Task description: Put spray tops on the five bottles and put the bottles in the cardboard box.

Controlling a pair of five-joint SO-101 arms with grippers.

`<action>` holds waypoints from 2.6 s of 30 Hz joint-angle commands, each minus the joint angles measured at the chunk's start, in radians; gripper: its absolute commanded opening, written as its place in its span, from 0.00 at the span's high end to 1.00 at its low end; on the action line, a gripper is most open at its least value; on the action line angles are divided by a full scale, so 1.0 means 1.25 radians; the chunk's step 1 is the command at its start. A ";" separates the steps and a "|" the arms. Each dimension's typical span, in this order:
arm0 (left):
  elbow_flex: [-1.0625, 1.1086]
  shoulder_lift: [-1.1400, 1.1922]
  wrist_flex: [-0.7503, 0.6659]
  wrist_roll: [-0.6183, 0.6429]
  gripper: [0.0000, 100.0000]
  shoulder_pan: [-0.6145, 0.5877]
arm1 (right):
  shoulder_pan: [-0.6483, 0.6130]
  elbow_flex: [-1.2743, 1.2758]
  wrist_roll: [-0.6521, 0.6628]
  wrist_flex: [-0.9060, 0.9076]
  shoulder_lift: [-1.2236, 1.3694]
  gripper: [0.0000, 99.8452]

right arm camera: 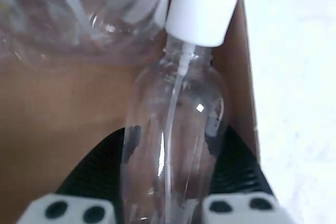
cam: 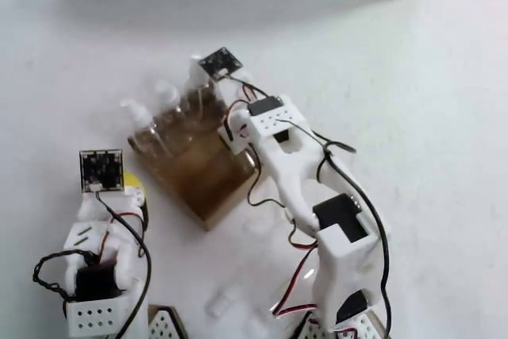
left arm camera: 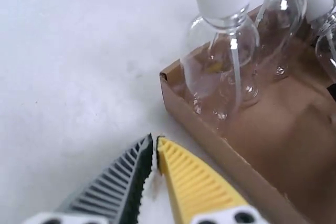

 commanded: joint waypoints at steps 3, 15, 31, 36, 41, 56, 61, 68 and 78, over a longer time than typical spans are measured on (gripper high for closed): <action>-0.002 -0.006 -0.026 -0.007 0.98 -0.009 | 0.028 -0.032 0.000 0.007 -0.094 0.98; -0.002 -0.006 -0.026 -0.007 0.98 -0.009 | 0.045 -0.031 0.000 0.007 -0.118 0.98; -0.002 -0.006 -0.026 -0.007 0.98 -0.009 | 0.077 -0.029 0.000 0.056 -0.171 0.98; -0.002 -0.006 -0.026 -0.007 0.98 -0.009 | 0.079 -0.029 0.000 0.060 -0.174 0.98; -0.002 -0.006 -0.026 -0.007 0.98 -0.009 | 0.087 -0.037 0.000 0.111 -0.180 0.98; -0.002 -0.006 -0.026 -0.007 0.98 -0.009 | 0.102 -0.034 0.000 0.269 -0.384 0.98; -0.002 -0.006 -0.026 -0.007 0.98 -0.009 | 0.164 -0.034 0.006 0.357 -0.433 0.98; -0.002 -0.006 -0.026 -0.007 0.98 -0.009 | 0.293 -0.029 0.010 0.477 -0.492 0.98; -0.002 -0.006 -0.026 -0.007 0.98 -0.009 | 0.390 0.201 0.131 0.382 -0.499 0.98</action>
